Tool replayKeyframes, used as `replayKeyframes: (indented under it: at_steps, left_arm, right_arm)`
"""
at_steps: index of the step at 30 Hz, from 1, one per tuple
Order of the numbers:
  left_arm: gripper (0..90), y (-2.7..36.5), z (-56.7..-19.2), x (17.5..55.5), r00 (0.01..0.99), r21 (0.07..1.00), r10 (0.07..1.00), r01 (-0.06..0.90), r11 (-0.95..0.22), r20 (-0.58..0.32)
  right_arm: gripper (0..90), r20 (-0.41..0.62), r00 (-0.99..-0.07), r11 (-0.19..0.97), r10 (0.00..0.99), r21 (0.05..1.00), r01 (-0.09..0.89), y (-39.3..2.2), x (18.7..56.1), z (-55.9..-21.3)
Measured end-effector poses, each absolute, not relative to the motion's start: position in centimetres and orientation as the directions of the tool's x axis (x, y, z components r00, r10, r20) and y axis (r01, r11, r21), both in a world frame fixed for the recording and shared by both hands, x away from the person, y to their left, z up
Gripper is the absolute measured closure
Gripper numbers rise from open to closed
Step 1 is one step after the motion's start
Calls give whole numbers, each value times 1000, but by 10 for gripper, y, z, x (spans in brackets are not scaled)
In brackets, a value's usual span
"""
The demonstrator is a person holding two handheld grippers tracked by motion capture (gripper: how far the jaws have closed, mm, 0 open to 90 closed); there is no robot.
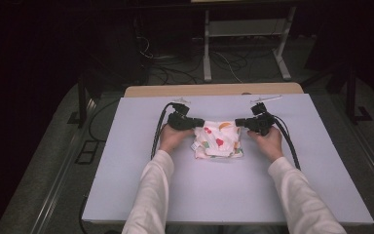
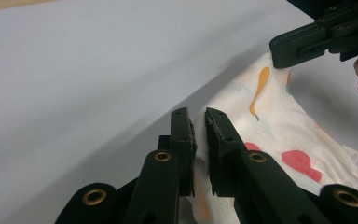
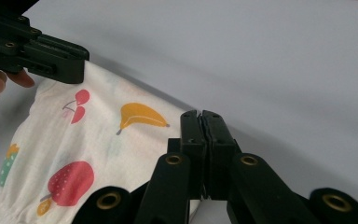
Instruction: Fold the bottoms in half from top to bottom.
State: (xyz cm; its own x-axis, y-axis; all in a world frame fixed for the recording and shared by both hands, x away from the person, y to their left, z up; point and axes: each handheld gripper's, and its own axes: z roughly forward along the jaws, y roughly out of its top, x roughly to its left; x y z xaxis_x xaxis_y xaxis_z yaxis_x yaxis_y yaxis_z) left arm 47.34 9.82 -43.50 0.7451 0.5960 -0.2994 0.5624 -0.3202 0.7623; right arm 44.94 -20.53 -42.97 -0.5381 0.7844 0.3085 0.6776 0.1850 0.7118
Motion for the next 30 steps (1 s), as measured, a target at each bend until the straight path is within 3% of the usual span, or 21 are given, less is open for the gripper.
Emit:
replayKeyframes:
  at_steps: [7, 18, 20, 24, 27, 30]
  left_arm:
    - [807, 100, -443, 478, 732, 769, 598, 574, -281, -328]
    - [788, 98, -443, 478, 738, 785, 605, 551, -284, -299]
    - [732, 99, -441, 477, 731, 786, 610, 555, -272, -305]
    - [602, 104, -437, 477, 714, 778, 602, 584, -231, -357]
    - [438, 107, -433, 475, 709, 775, 611, 587, -233, -353]
    - [330, 109, -430, 472, 713, 777, 609, 583, -239, -348]
  right_arm:
    - [867, 322, -526, 159, 787, 717, 678, -206, 453, -436]
    - [858, 347, -516, 140, 783, 710, 690, -207, 456, -441]
    - [829, 364, -521, 133, 772, 709, 693, -208, 456, -441]
    - [687, 413, -544, 108, 731, 717, 689, -210, 455, -440]
    - [570, 419, -557, 104, 717, 726, 680, -211, 454, -439]
    - [465, 402, -561, 116, 724, 731, 672, -212, 453, -436]
